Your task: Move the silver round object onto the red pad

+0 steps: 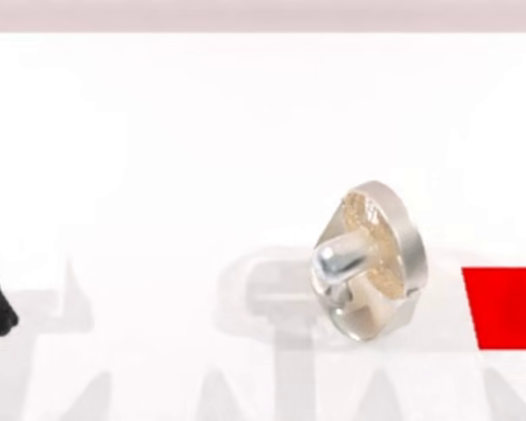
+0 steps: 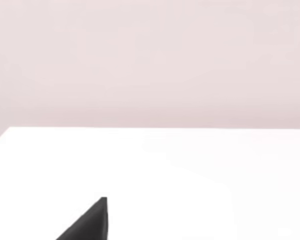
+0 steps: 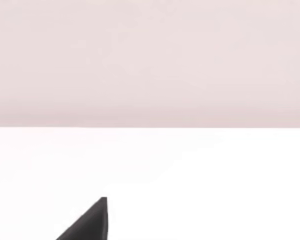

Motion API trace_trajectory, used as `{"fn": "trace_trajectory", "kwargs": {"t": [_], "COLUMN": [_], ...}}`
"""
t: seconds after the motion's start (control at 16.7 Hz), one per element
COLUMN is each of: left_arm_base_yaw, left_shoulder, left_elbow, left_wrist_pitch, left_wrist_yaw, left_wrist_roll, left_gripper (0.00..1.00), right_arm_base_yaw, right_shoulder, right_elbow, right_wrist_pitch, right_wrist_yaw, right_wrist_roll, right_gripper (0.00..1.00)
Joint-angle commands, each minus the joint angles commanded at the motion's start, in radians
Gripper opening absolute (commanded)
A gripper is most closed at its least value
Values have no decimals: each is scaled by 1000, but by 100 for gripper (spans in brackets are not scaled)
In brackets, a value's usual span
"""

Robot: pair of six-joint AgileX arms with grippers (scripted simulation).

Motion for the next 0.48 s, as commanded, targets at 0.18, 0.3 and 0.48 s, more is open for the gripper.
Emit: {"fn": "trace_trajectory", "kwargs": {"t": [0.18, 0.3, 0.48], "left_arm_base_yaw": [0, 0, 0], "left_shoulder": [0, 0, 0], "left_elbow": [0, 0, 0], "left_wrist_pitch": [0, 0, 0], "left_wrist_yaw": [0, 0, 0], "left_wrist_roll": [0, 0, 0], "left_gripper": [100, 100, 100], "right_arm_base_yaw": [4, 25, 80], "right_shoulder": [10, 62, 219], "right_elbow": [9, 58, 206], "right_wrist_pitch": [-10, -60, -207], "right_wrist_yaw": [0, -1, 1], "right_wrist_roll": [0, 3, 15], "right_gripper": [100, 100, 100]}}
